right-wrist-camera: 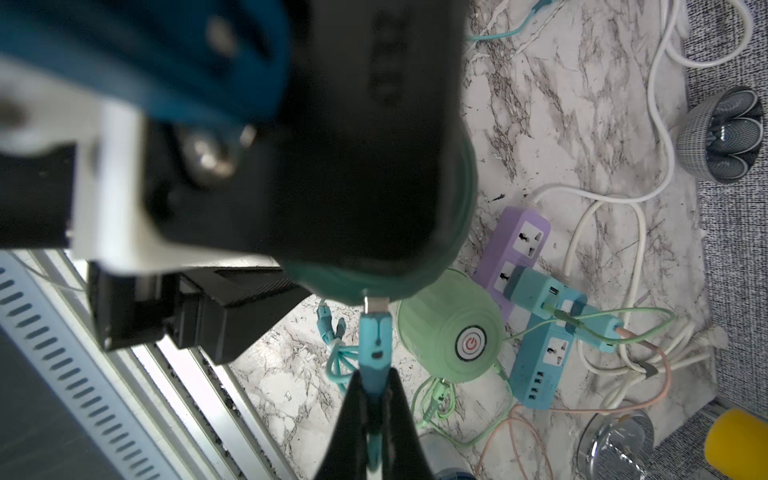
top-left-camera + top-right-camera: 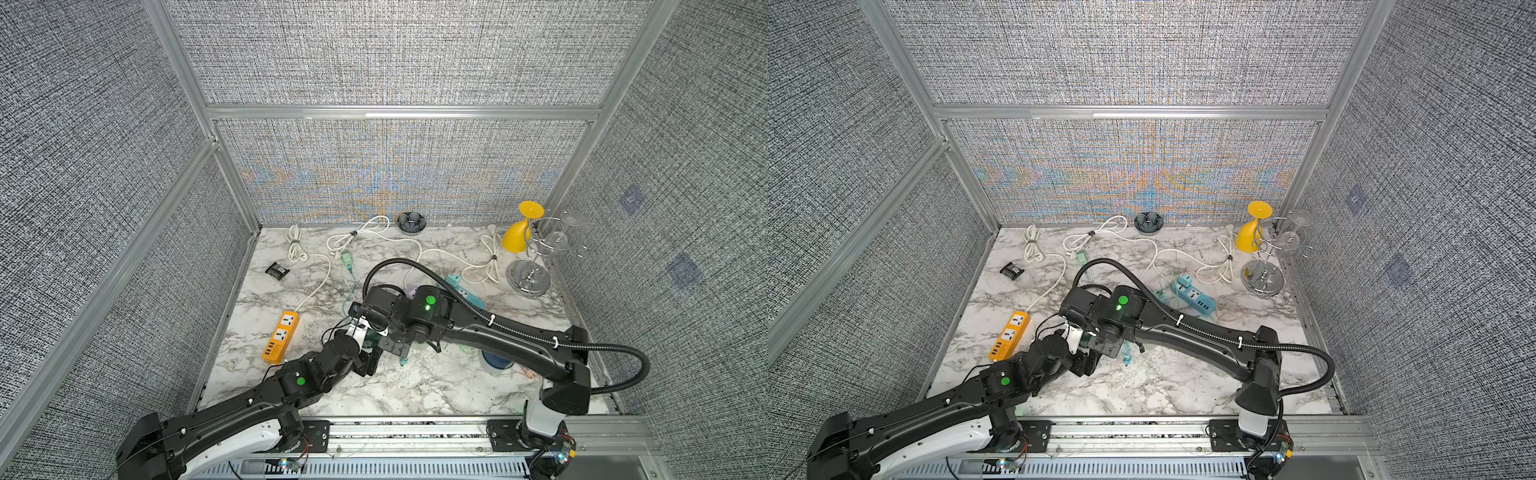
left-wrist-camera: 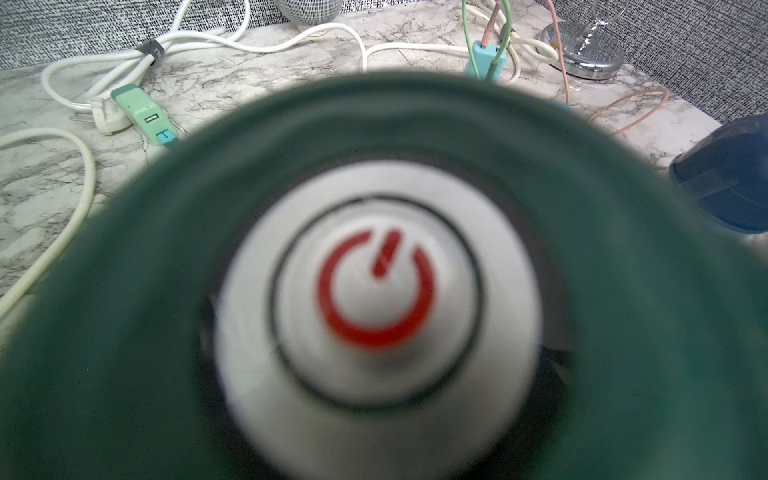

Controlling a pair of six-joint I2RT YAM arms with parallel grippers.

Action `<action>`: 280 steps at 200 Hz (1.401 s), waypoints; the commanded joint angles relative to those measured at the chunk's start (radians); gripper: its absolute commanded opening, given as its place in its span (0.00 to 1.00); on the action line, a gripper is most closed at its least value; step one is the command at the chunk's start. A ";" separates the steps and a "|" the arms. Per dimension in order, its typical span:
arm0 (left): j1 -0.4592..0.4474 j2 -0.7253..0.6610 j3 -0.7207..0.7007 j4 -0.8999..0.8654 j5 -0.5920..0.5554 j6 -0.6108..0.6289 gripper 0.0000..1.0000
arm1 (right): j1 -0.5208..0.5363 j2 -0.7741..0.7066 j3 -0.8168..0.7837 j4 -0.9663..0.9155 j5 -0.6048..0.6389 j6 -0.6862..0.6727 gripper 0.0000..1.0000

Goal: Charge the cordless meat grinders
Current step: Insert the charging cable into the cordless meat grinder, then place the cordless meat grinder at the center of the board.

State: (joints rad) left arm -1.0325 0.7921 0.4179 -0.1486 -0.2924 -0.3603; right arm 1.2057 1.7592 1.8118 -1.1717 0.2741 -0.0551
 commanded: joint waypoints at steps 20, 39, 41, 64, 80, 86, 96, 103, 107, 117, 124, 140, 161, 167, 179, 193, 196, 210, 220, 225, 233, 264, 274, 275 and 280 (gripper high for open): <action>-0.005 0.006 0.010 0.083 0.061 0.049 0.51 | -0.006 -0.042 -0.053 0.169 -0.058 0.006 0.00; -0.005 0.037 0.017 0.086 0.068 0.047 0.51 | -0.009 -0.055 -0.054 0.175 -0.061 0.005 0.13; -0.005 0.041 0.018 0.086 0.070 0.047 0.51 | -0.010 -0.055 -0.054 0.174 -0.062 0.006 0.14; -0.005 0.079 0.027 0.093 0.073 0.048 0.51 | -0.014 -0.065 -0.054 0.174 -0.073 0.007 0.33; -0.005 0.093 0.025 0.104 0.069 0.043 0.51 | -0.016 -0.075 -0.063 0.170 -0.070 0.008 0.41; -0.005 0.096 0.022 0.107 0.066 0.040 0.51 | -0.017 -0.082 -0.069 0.170 -0.067 0.008 0.43; -0.005 0.096 0.014 0.112 0.062 0.036 0.51 | -0.021 -0.097 -0.083 0.168 -0.063 0.012 0.45; -0.005 0.096 0.008 0.117 0.057 0.033 0.51 | -0.027 -0.110 -0.095 0.167 -0.064 0.014 0.46; -0.005 0.095 0.005 0.116 0.053 0.031 0.51 | -0.030 -0.118 -0.101 0.167 -0.064 0.016 0.47; -0.005 0.093 -0.003 0.113 0.042 0.030 0.51 | -0.039 -0.139 -0.117 0.164 -0.062 0.023 0.48; -0.005 0.091 -0.010 0.113 0.030 0.026 0.51 | -0.044 -0.155 -0.128 0.164 -0.062 0.027 0.50; -0.005 0.092 -0.037 0.126 -0.002 0.017 0.51 | -0.058 -0.192 -0.151 0.164 -0.060 0.039 0.53; -0.004 0.107 -0.085 0.158 -0.047 -0.013 0.51 | -0.086 -0.235 -0.178 0.172 -0.064 0.055 0.53; -0.005 0.114 -0.096 0.160 -0.059 -0.025 0.51 | -0.092 -0.246 -0.187 0.181 -0.066 0.059 0.53; -0.004 0.130 -0.116 0.185 -0.074 -0.035 0.51 | -0.108 -0.264 -0.215 0.208 -0.081 0.064 0.53; -0.005 0.147 -0.138 0.219 -0.080 -0.043 0.51 | -0.125 -0.280 -0.232 0.225 -0.099 0.071 0.54; -0.005 0.149 -0.141 0.224 -0.082 -0.044 0.51 | -0.128 -0.280 -0.234 0.226 -0.102 0.073 0.54; -0.005 0.157 -0.160 0.244 -0.090 -0.051 0.51 | -0.142 -0.281 -0.242 0.234 -0.114 0.076 0.54; -0.005 0.152 -0.177 0.261 -0.093 -0.055 0.51 | -0.152 -0.283 -0.248 0.241 -0.120 0.077 0.54; -0.005 0.149 -0.186 0.267 -0.098 -0.058 0.52 | -0.157 -0.283 -0.252 0.245 -0.123 0.077 0.54; -0.005 0.142 -0.203 0.278 -0.103 -0.063 0.53 | -0.163 -0.285 -0.257 0.251 -0.129 0.078 0.54; -0.005 0.113 -0.258 0.295 -0.113 -0.084 0.56 | -0.186 -0.283 -0.270 0.269 -0.151 0.081 0.53; -0.005 0.106 -0.271 0.296 -0.119 -0.094 0.57 | -0.191 -0.283 -0.272 0.273 -0.157 0.082 0.53; -0.005 0.106 -0.273 0.296 -0.120 -0.095 0.57 | -0.191 -0.282 -0.272 0.274 -0.157 0.081 0.53; -0.005 0.104 -0.277 0.299 -0.120 -0.100 0.59 | -0.194 -0.282 -0.272 0.276 -0.159 0.081 0.53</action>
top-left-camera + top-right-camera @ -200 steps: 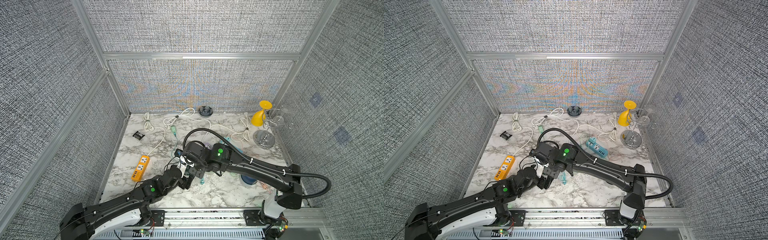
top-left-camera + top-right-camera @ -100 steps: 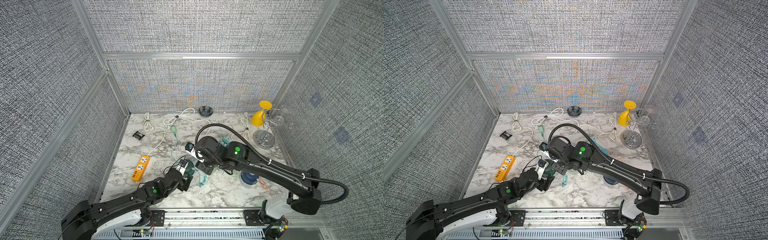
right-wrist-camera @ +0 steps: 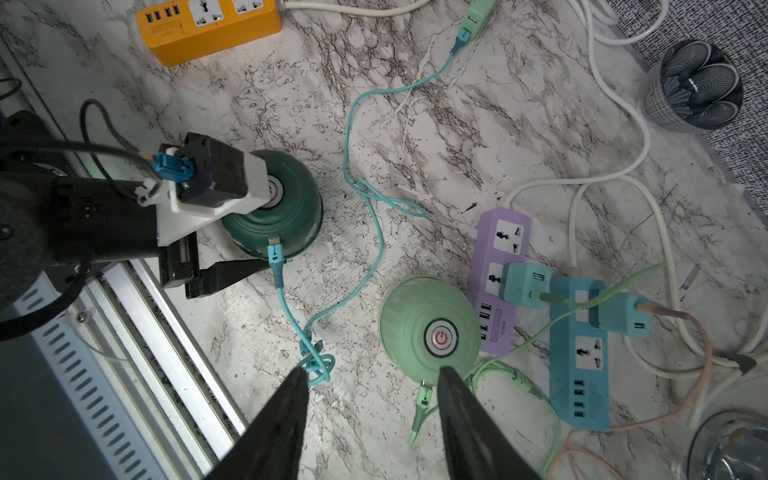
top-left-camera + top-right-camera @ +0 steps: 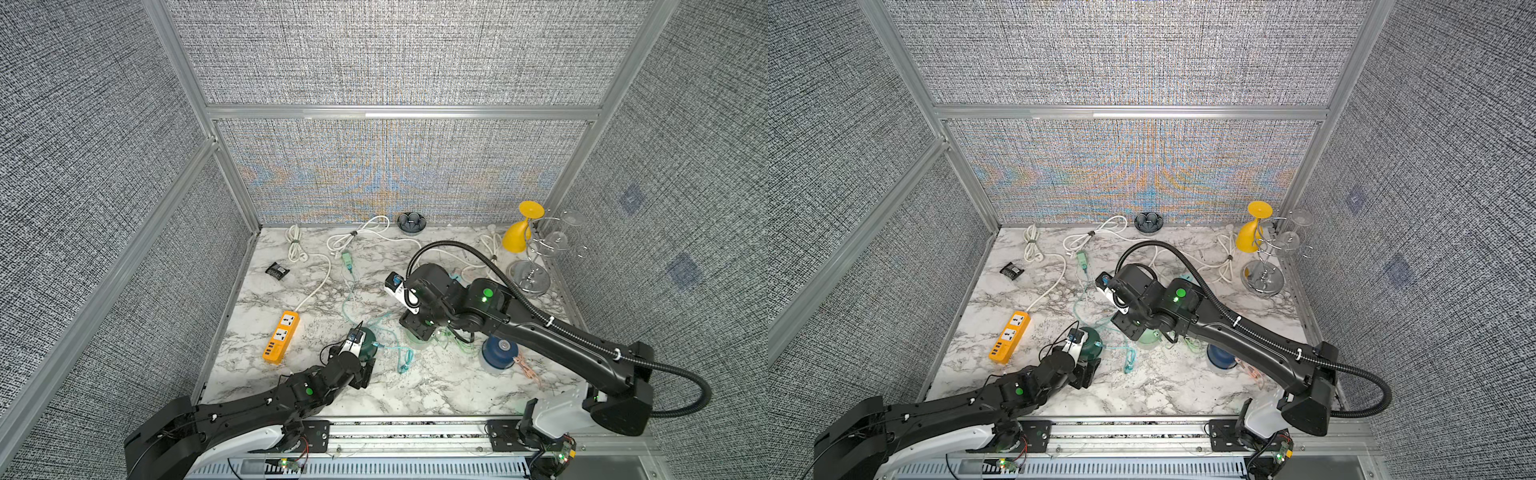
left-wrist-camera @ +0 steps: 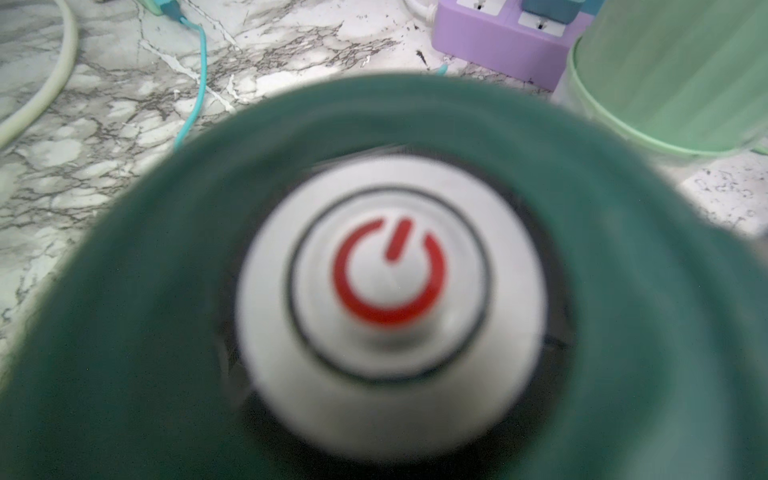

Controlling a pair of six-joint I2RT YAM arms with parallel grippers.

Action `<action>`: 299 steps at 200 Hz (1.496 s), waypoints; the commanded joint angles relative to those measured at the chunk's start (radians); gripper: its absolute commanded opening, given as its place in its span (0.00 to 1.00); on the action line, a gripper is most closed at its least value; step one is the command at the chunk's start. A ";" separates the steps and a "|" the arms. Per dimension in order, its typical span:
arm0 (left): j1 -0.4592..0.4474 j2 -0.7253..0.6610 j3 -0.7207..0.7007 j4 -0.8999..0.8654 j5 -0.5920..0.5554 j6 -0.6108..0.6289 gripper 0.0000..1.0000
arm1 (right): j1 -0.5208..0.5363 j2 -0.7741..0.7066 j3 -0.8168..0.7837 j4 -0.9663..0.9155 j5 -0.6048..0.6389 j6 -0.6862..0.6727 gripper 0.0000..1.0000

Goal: Charge the cordless meat grinders
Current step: Place the cordless meat grinder at the center of the board.

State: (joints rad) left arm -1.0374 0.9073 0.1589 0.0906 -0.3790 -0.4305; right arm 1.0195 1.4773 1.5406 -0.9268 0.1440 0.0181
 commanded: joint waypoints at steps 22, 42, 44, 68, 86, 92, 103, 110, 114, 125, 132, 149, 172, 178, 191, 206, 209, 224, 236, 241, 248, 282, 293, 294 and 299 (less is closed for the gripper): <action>0.000 0.002 -0.018 0.066 -0.036 -0.042 0.65 | -0.014 0.004 0.001 0.032 -0.032 0.008 0.53; 0.000 0.042 -0.018 0.077 -0.040 -0.052 0.71 | -0.019 0.005 0.002 0.037 -0.035 0.004 0.53; 0.000 0.048 -0.019 0.078 -0.041 -0.052 0.72 | -0.019 0.005 0.002 0.037 -0.035 0.004 0.53; 0.000 0.103 -0.007 0.075 -0.050 -0.073 0.78 | -0.027 0.004 0.006 0.037 -0.032 -0.005 0.53; 0.000 0.122 -0.009 0.071 -0.067 -0.097 0.89 | -0.034 0.002 0.008 0.039 -0.029 -0.013 0.53; 0.000 0.122 -0.010 0.066 -0.074 -0.104 0.93 | -0.037 0.002 0.009 0.040 -0.029 -0.016 0.53; -0.001 0.115 -0.010 0.059 -0.077 -0.111 0.99 | -0.042 0.001 0.010 0.040 -0.030 -0.018 0.53; 0.000 0.109 -0.011 0.053 -0.079 -0.112 0.99 | -0.045 0.002 0.012 0.042 -0.030 -0.022 0.53; -0.001 0.103 -0.010 0.050 -0.081 -0.114 0.99 | -0.048 0.001 0.012 0.042 -0.030 -0.023 0.53; 0.000 0.090 -0.013 0.045 -0.084 -0.118 0.99 | -0.052 0.001 0.013 0.042 -0.030 -0.027 0.53; -0.001 0.084 -0.012 0.039 -0.082 -0.120 0.99 | -0.054 0.003 0.014 0.042 -0.030 -0.030 0.53; -0.001 0.070 0.001 0.006 -0.069 -0.120 0.99 | -0.062 0.004 0.015 0.047 -0.033 -0.035 0.53; -0.003 0.036 0.037 -0.082 -0.041 -0.134 0.99 | -0.069 0.006 0.021 0.052 -0.035 -0.044 0.54; -0.003 0.023 0.042 -0.097 -0.025 -0.137 0.99 | -0.072 0.004 0.021 0.052 -0.035 -0.046 0.55; -0.004 -0.010 0.049 -0.131 0.012 -0.145 0.99 | -0.076 0.004 0.019 0.055 -0.035 -0.050 0.56; -0.006 -0.042 0.054 -0.178 0.046 -0.168 0.99 | -0.085 0.002 0.016 0.062 -0.037 -0.054 0.56; -0.006 -0.047 0.054 -0.186 0.053 -0.175 0.99 | -0.088 0.001 0.015 0.062 -0.037 -0.055 0.56; -0.008 -0.051 0.051 -0.216 0.103 -0.203 0.99 | -0.094 -0.001 0.013 0.065 -0.038 -0.060 0.56; -0.013 -0.029 0.051 -0.224 0.135 -0.230 0.99 | -0.098 -0.003 0.011 0.070 -0.039 -0.064 0.56; -0.014 -0.017 0.056 -0.232 0.141 -0.242 0.99 | -0.101 -0.003 0.010 0.071 -0.040 -0.066 0.56; -0.019 0.008 0.065 -0.244 0.150 -0.255 0.99 | -0.104 -0.004 0.010 0.072 -0.040 -0.067 0.56; -0.068 0.062 0.123 -0.339 0.152 -0.319 0.99 | -0.112 -0.009 0.005 0.079 -0.049 -0.072 0.58; -0.084 0.034 0.131 -0.382 0.143 -0.341 0.99 | -0.113 -0.013 0.001 0.084 -0.050 -0.072 0.58; -0.085 0.028 0.131 -0.385 0.143 -0.343 0.99 | -0.114 -0.013 0.000 0.085 -0.050 -0.072 0.58; -0.088 0.008 0.131 -0.401 0.142 -0.351 0.99 | -0.115 -0.015 -0.003 0.089 -0.050 -0.072 0.58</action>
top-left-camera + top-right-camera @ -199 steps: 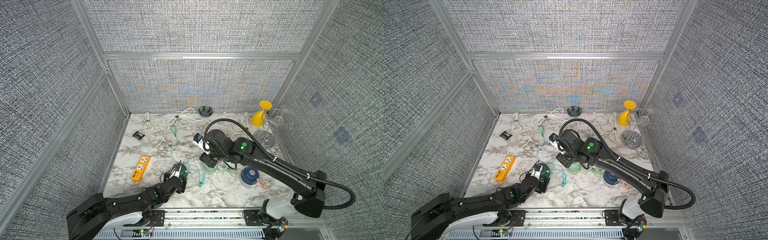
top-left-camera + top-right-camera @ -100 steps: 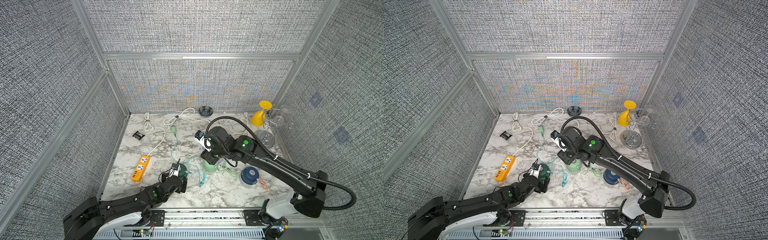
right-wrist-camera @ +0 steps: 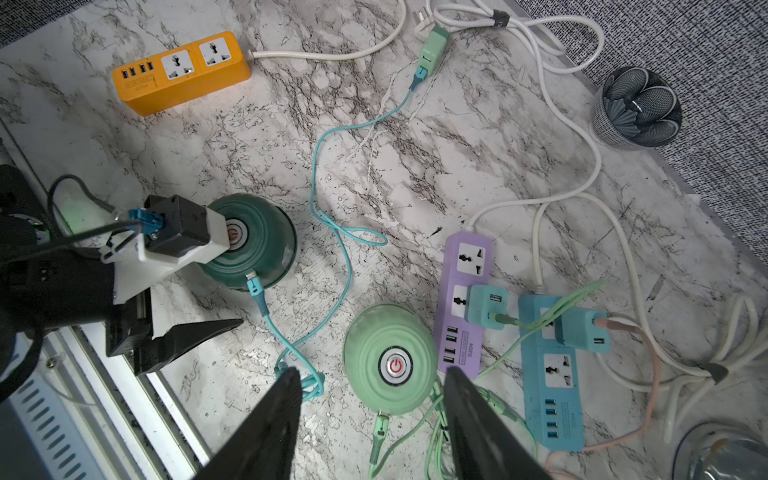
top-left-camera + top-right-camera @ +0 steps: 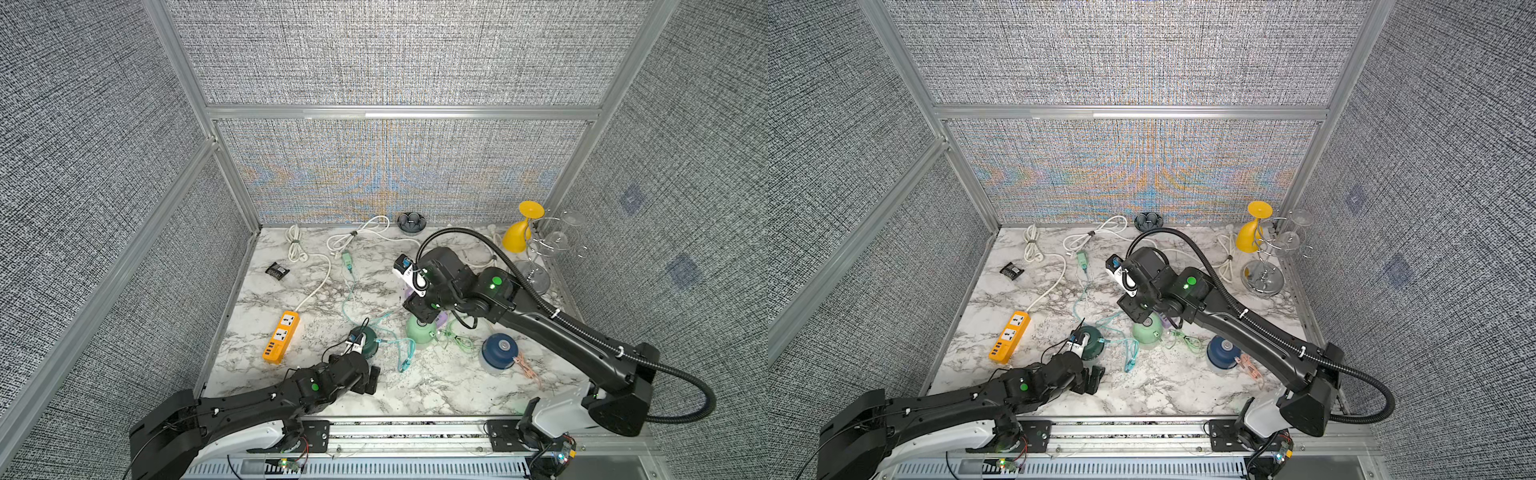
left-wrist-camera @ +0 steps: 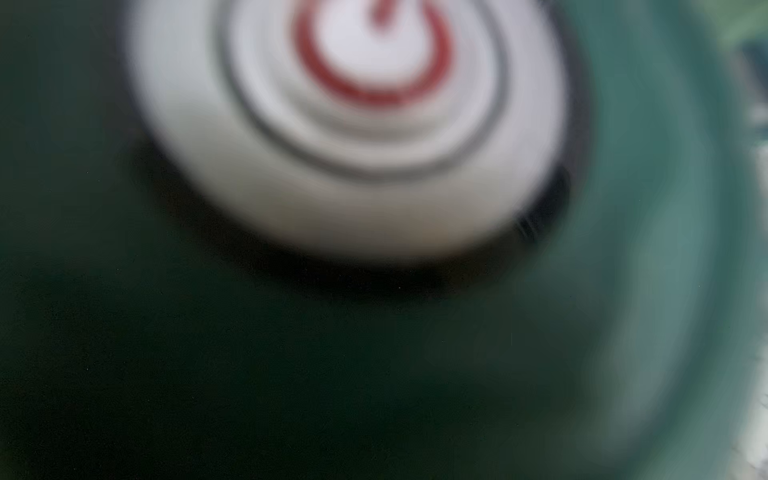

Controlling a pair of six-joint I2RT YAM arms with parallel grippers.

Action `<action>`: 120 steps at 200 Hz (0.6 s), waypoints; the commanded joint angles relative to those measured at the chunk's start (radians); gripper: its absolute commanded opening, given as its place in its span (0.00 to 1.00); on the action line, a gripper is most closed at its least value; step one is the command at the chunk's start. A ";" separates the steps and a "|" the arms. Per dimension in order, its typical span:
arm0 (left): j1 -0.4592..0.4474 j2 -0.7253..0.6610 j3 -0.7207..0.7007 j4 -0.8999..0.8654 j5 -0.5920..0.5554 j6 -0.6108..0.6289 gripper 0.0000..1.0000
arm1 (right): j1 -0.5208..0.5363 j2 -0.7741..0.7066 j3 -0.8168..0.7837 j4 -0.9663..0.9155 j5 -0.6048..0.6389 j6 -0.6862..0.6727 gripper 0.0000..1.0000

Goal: Charge the cordless meat grinders
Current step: Place the cordless meat grinder at the center of the board.

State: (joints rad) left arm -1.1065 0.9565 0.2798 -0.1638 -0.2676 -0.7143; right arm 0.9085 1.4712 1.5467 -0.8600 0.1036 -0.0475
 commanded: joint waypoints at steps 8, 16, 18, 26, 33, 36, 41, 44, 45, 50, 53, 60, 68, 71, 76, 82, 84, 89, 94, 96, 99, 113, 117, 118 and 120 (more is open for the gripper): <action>-0.023 -0.083 0.007 -0.173 0.027 -0.084 0.99 | -0.005 -0.012 -0.014 0.028 -0.012 -0.005 0.59; -0.023 -0.123 0.003 -0.204 0.019 -0.100 0.99 | -0.008 -0.014 -0.018 0.033 -0.015 -0.005 0.59; -0.023 -0.133 0.002 -0.211 0.017 -0.105 0.99 | -0.008 -0.015 -0.017 0.034 -0.016 -0.005 0.59; -0.024 -0.167 -0.001 -0.238 0.005 -0.122 0.99 | -0.010 -0.014 -0.019 0.035 -0.018 -0.005 0.60; -0.024 -0.192 0.002 -0.263 -0.006 -0.134 0.99 | -0.011 -0.014 -0.020 0.035 -0.020 -0.006 0.60; -0.024 -0.202 0.002 -0.273 -0.010 -0.139 0.99 | -0.011 -0.013 -0.019 0.035 -0.021 -0.006 0.60; -0.024 -0.216 0.004 -0.291 -0.017 -0.146 0.99 | -0.011 -0.015 -0.020 0.035 -0.022 -0.006 0.60; -0.024 -0.224 0.007 -0.301 -0.020 -0.150 0.99 | -0.011 -0.015 -0.021 0.035 -0.024 -0.006 0.60; -0.024 -0.227 0.007 -0.305 -0.021 -0.150 0.99 | -0.012 -0.015 -0.021 0.035 -0.024 -0.006 0.60; -0.024 -0.238 0.011 -0.316 -0.021 -0.151 0.99 | -0.011 -0.016 -0.023 0.036 -0.027 -0.006 0.61; -0.024 -0.244 0.012 -0.323 -0.021 -0.150 0.99 | -0.011 -0.017 -0.023 0.036 -0.027 -0.006 0.61; -0.024 -0.257 0.017 -0.339 -0.019 -0.154 0.99 | -0.011 -0.017 -0.025 0.036 -0.027 -0.005 0.61; -0.024 -0.270 0.022 -0.347 -0.010 -0.154 0.99 | -0.011 -0.021 -0.028 0.038 -0.027 -0.005 0.61; -0.024 -0.275 0.023 -0.350 -0.005 -0.154 0.99 | -0.011 -0.021 -0.028 0.038 -0.027 -0.006 0.61; -0.025 -0.283 0.028 -0.357 0.002 -0.154 0.99 | -0.011 -0.022 -0.030 0.038 -0.027 -0.006 0.61; -0.025 -0.292 0.034 -0.363 0.016 -0.155 0.99 | -0.011 -0.023 -0.031 0.036 -0.027 -0.006 0.61; -0.025 -0.295 0.034 -0.364 0.021 -0.154 0.99 | -0.013 -0.024 -0.031 0.036 -0.027 -0.006 0.62; -0.026 -0.302 0.042 -0.373 0.034 -0.154 0.99 | -0.013 -0.026 -0.032 0.036 -0.027 -0.006 0.61; -0.026 -0.307 0.059 -0.393 0.043 -0.155 0.99 | -0.013 -0.027 -0.033 0.036 -0.028 -0.006 0.62; -0.026 -0.309 0.065 -0.405 0.048 -0.155 0.99 | -0.014 -0.027 -0.033 0.034 -0.028 -0.006 0.62; -0.026 -0.312 0.075 -0.425 0.054 -0.155 0.99 | -0.013 -0.026 -0.032 0.033 -0.028 -0.006 0.62; -0.025 -0.326 0.152 -0.556 0.082 -0.158 0.99 | -0.015 -0.032 -0.031 0.030 -0.032 -0.006 0.62; -0.025 -0.333 0.171 -0.589 0.091 -0.159 0.99 | -0.016 -0.032 -0.033 0.030 -0.035 -0.006 0.62; -0.025 -0.335 0.176 -0.597 0.093 -0.159 0.99 | -0.016 -0.033 -0.033 0.030 -0.036 -0.006 0.62; -0.026 -0.339 0.185 -0.614 0.096 -0.159 0.99 | -0.016 -0.034 -0.033 0.030 -0.038 -0.006 0.62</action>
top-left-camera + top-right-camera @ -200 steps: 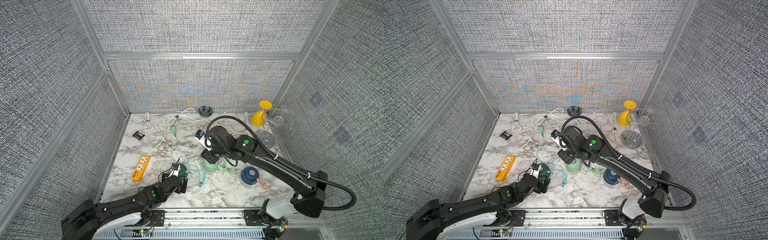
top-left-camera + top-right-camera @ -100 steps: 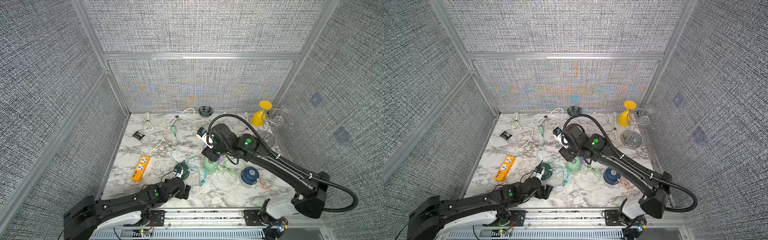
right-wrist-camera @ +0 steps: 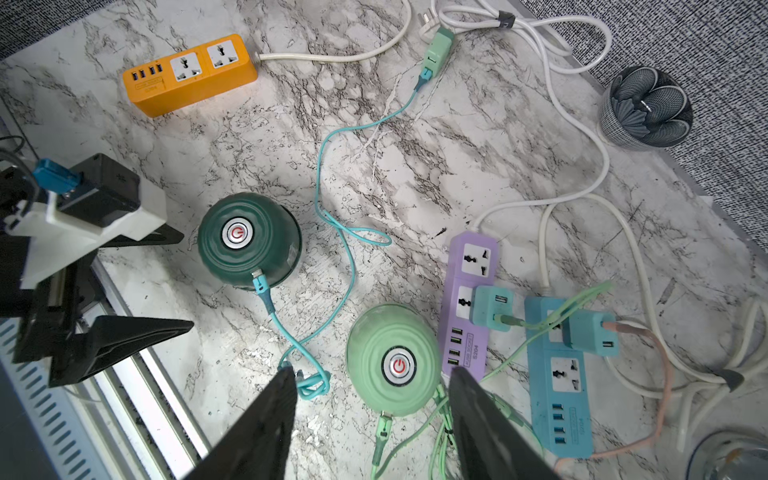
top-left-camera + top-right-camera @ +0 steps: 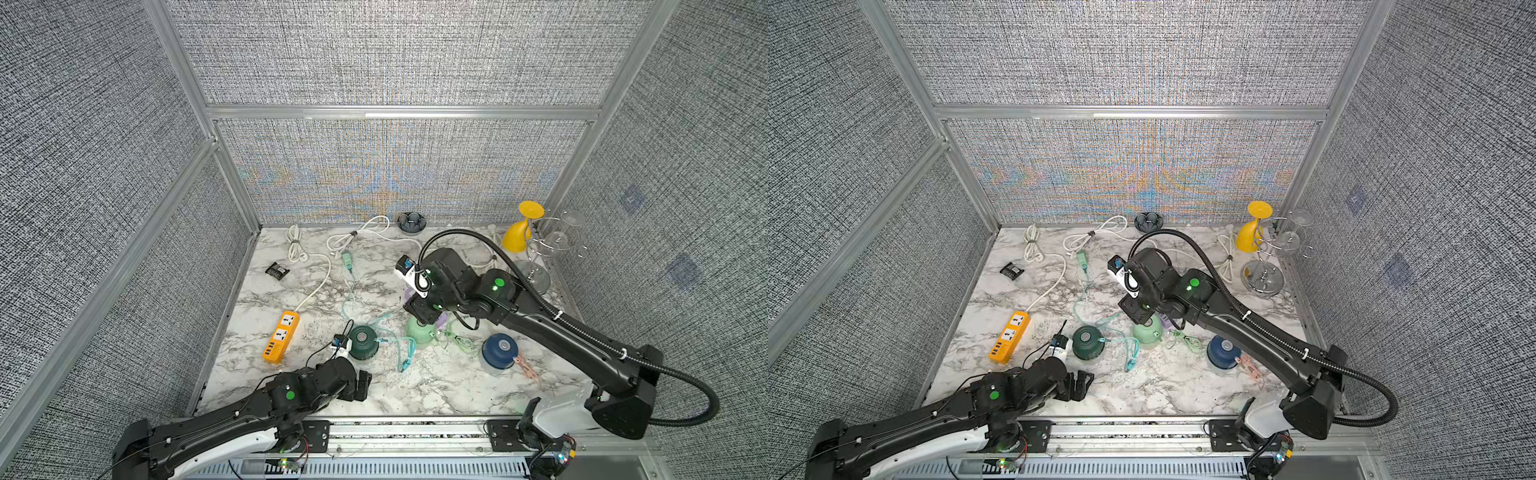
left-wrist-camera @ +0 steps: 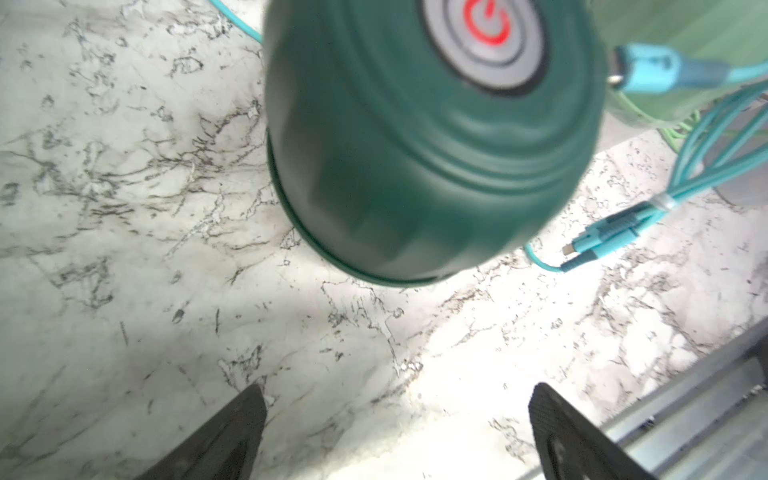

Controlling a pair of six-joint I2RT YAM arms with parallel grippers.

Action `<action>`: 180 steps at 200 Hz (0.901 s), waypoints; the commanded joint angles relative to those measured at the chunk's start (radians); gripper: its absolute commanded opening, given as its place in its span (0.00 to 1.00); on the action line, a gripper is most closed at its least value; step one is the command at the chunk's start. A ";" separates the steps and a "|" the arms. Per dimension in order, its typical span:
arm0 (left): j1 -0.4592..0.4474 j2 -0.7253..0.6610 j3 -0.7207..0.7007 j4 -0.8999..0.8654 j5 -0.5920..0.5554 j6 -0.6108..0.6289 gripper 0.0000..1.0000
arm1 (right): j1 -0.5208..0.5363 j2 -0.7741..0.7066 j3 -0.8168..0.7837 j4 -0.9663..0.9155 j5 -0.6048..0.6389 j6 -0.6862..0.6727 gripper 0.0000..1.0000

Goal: Charge the cordless meat grinders
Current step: Place the cordless meat grinder at the center of the board, then pick up the plug from the center of the board.

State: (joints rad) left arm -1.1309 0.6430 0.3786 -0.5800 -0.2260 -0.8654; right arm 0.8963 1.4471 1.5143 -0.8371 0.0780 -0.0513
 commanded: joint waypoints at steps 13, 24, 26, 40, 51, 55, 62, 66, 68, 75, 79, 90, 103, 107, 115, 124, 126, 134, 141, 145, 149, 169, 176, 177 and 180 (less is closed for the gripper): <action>-0.016 -0.062 0.146 -0.283 0.031 -0.035 0.99 | -0.008 -0.008 0.005 0.009 -0.021 -0.002 0.62; -0.021 -0.085 0.191 -0.306 -0.002 -0.036 0.99 | -0.011 0.001 0.018 0.006 -0.027 0.000 0.62; -0.020 -0.085 0.204 -0.318 -0.016 -0.038 0.99 | -0.011 0.005 0.021 0.004 -0.028 0.001 0.61; -0.020 -0.069 0.306 -0.403 -0.154 -0.047 0.99 | -0.014 0.027 0.053 -0.005 -0.032 0.009 0.61; -0.021 -0.047 0.370 -0.396 -0.264 0.006 0.99 | -0.021 0.042 0.071 0.001 -0.037 0.021 0.61; -0.017 -0.037 0.395 -0.377 -0.303 0.033 0.99 | -0.024 0.050 0.076 0.007 -0.042 0.026 0.61; -0.014 -0.015 0.424 -0.311 -0.359 0.110 0.99 | -0.031 0.062 0.088 0.018 -0.051 0.034 0.61; -0.008 0.004 0.439 -0.264 -0.385 0.167 0.99 | -0.036 0.071 0.096 0.023 -0.054 0.041 0.61; -0.002 0.014 0.449 -0.245 -0.397 0.194 0.99 | -0.038 0.076 0.101 0.025 -0.056 0.044 0.61; 0.033 0.064 0.494 -0.189 -0.432 0.271 0.99 | -0.047 0.095 0.124 0.028 -0.058 0.055 0.61; 0.074 0.112 0.532 -0.171 -0.433 0.310 0.99 | -0.051 0.107 0.137 0.029 -0.058 0.064 0.61; 0.263 0.259 0.661 -0.186 -0.336 0.376 0.89 | -0.068 0.137 0.171 0.031 -0.061 0.089 0.60; 0.481 0.430 0.787 -0.199 -0.189 0.375 0.66 | -0.090 0.160 0.190 0.050 -0.078 0.121 0.59; 0.521 0.480 0.818 -0.189 -0.169 0.384 0.63 | -0.096 0.163 0.190 0.059 -0.083 0.129 0.59; 0.573 0.580 0.875 -0.169 -0.140 0.412 0.63 | -0.105 0.166 0.185 0.080 -0.086 0.144 0.59; 0.615 0.703 0.967 -0.173 -0.119 0.436 0.64 | -0.113 0.163 0.174 0.101 -0.086 0.155 0.59; 0.626 0.734 0.990 -0.180 -0.115 0.439 0.64 | -0.114 0.163 0.171 0.105 -0.086 0.157 0.59; 0.660 0.846 1.084 -0.208 -0.088 0.444 0.64 | -0.121 0.159 0.156 0.119 -0.086 0.168 0.59; 0.686 0.955 1.166 -0.228 -0.060 0.455 0.64 | -0.125 0.152 0.143 0.131 -0.087 0.173 0.59; 0.696 1.011 1.213 -0.242 -0.048 0.456 0.64 | -0.127 0.149 0.134 0.136 -0.087 0.177 0.59; 0.706 1.064 1.257 -0.252 -0.040 0.458 0.65 | -0.129 0.144 0.128 0.143 -0.087 0.179 0.59; 0.763 1.312 1.468 -0.325 0.035 0.446 0.68 | -0.134 0.125 0.088 0.160 -0.087 0.183 0.59; 0.781 1.400 1.542 -0.359 0.065 0.434 0.68 | -0.137 0.118 0.075 0.164 -0.089 0.183 0.59; 0.785 1.410 1.553 -0.363 0.069 0.433 0.68 | -0.137 0.118 0.073 0.166 -0.090 0.183 0.59; 0.792 1.445 1.584 -0.381 0.078 0.427 0.68 | -0.138 0.114 0.066 0.168 -0.090 0.184 0.59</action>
State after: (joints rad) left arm -0.3870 1.8996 1.7931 -0.8234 -0.2722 -0.4419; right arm 0.7650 1.5818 1.6096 -0.7155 -0.0040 0.1101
